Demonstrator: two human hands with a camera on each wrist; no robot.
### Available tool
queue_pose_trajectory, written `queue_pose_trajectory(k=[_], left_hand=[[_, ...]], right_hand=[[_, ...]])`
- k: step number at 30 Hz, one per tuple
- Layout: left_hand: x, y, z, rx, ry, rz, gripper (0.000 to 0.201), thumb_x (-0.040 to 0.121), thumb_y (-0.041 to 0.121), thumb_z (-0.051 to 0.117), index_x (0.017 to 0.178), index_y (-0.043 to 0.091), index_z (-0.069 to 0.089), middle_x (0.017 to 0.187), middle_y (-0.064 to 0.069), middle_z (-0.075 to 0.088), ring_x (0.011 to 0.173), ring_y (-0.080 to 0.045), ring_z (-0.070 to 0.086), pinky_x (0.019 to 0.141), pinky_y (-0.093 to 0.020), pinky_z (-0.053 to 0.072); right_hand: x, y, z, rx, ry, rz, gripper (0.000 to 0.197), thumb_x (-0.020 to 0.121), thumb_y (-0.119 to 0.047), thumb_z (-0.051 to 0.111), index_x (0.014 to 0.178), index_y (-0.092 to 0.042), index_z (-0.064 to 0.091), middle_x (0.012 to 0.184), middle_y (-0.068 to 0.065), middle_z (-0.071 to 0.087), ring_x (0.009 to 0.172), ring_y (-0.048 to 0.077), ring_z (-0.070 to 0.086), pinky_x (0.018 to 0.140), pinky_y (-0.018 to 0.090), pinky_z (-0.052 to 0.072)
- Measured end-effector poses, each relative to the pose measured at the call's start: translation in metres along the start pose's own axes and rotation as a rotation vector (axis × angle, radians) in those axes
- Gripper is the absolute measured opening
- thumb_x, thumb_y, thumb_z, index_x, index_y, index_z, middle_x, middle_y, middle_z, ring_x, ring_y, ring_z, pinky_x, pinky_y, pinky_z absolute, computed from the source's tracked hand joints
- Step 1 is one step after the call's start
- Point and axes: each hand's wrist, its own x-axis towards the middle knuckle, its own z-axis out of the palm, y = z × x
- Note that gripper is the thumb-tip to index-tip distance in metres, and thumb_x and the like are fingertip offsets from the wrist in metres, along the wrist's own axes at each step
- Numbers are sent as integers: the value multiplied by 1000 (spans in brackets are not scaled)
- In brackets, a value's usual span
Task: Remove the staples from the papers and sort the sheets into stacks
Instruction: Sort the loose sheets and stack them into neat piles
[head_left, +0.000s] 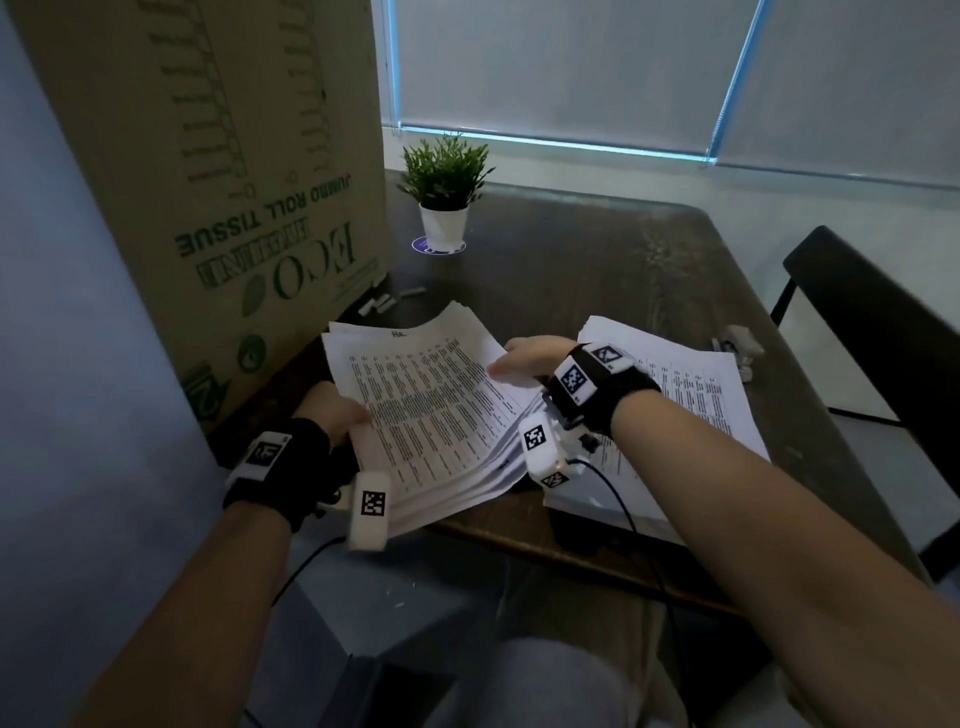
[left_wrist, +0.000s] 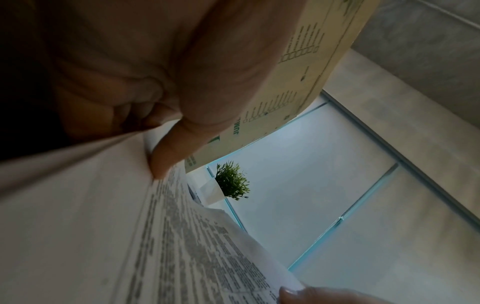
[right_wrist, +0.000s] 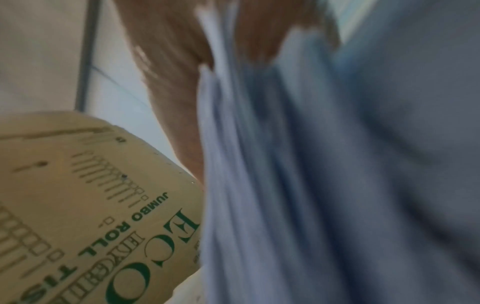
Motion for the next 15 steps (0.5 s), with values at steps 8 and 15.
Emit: queue_pose_trajectory(k=[8,15], left_hand=[[1,21,-5,-318,-52,46,50,90,24,62,135,10,46,130,-12,56,114,-32,54,100,-49,43],[-28,108,-13,-640,78,517,75,91,41,57,149,24,13,144,5,38,125,-11,45,106,-34,38]], right_hand=[[-3,11,-24,514,220,-317,13,93,-11,63,102,-15,55,112,9,63,101,26,63,87,38,52],[-28,0,-48,1078,277,-620,52,93,-4,59,134,-23,35,118,11,64,100,29,70,81,46,59]])
